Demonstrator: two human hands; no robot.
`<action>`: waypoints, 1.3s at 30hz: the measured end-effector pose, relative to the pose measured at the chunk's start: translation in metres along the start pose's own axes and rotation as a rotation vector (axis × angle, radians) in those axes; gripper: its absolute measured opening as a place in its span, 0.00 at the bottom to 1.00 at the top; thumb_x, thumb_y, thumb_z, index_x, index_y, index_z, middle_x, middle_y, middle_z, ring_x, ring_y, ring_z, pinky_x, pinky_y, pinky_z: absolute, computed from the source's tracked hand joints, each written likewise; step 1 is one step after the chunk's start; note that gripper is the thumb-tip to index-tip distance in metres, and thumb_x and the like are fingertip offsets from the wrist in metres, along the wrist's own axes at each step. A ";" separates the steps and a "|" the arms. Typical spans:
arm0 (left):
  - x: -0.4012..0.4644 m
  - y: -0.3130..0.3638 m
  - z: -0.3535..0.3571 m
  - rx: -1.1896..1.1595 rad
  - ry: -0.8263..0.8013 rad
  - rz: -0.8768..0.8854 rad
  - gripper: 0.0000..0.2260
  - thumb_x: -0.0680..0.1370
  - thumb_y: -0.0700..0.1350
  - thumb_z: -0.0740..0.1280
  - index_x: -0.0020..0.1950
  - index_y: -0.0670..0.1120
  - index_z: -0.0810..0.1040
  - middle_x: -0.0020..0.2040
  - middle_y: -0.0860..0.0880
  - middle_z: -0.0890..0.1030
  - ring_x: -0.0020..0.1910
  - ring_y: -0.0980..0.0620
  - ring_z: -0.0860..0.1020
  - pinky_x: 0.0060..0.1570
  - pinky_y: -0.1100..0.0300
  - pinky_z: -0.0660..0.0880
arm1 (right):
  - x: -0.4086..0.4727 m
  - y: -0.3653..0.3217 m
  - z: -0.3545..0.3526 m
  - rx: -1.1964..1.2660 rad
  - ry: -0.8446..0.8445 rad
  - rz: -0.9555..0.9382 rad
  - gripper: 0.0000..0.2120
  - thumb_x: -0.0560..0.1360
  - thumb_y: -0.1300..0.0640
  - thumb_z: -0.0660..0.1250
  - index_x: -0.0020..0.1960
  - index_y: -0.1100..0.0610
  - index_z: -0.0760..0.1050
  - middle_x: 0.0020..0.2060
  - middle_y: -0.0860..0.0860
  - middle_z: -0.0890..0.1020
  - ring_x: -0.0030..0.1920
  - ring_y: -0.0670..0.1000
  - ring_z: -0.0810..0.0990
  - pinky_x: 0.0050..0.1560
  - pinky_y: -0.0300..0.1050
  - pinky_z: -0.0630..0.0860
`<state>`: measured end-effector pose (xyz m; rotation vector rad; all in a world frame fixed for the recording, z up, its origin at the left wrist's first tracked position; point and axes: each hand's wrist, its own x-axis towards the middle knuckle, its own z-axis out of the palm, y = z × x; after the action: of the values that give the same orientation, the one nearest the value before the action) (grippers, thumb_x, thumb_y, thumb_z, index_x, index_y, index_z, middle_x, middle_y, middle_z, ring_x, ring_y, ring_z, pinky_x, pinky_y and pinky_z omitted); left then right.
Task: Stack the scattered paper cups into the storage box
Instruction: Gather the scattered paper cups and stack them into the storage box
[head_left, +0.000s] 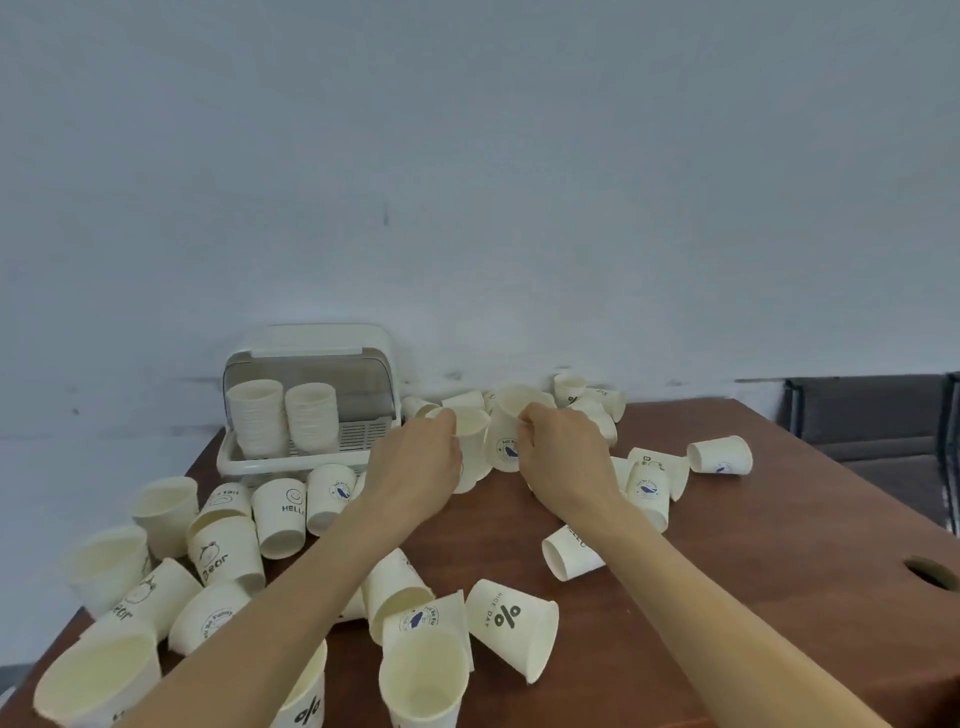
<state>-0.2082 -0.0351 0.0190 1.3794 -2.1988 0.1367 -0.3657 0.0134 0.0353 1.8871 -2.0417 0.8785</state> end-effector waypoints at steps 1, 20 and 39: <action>-0.005 0.000 -0.003 -0.001 0.013 -0.015 0.07 0.81 0.46 0.56 0.49 0.45 0.72 0.45 0.47 0.79 0.43 0.44 0.78 0.40 0.51 0.74 | 0.000 -0.003 0.000 0.006 -0.007 -0.019 0.08 0.76 0.61 0.58 0.47 0.59 0.76 0.39 0.55 0.79 0.43 0.58 0.76 0.39 0.50 0.73; -0.076 -0.050 -0.080 0.167 0.075 -0.259 0.08 0.81 0.46 0.58 0.52 0.47 0.76 0.47 0.47 0.81 0.46 0.45 0.78 0.41 0.53 0.75 | 0.009 -0.085 0.024 0.121 -0.114 -0.189 0.13 0.75 0.60 0.57 0.49 0.55 0.80 0.39 0.54 0.81 0.40 0.56 0.77 0.37 0.46 0.72; -0.035 -0.179 -0.063 0.039 0.098 -0.342 0.08 0.80 0.46 0.58 0.50 0.47 0.76 0.43 0.49 0.80 0.43 0.45 0.77 0.44 0.50 0.75 | 0.140 -0.186 0.146 0.101 -0.003 -0.261 0.12 0.76 0.60 0.59 0.47 0.59 0.81 0.39 0.57 0.81 0.39 0.59 0.76 0.38 0.48 0.74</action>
<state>-0.0184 -0.0687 0.0208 1.7091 -1.8593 0.1190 -0.1743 -0.1834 0.0456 2.1467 -1.7276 0.9245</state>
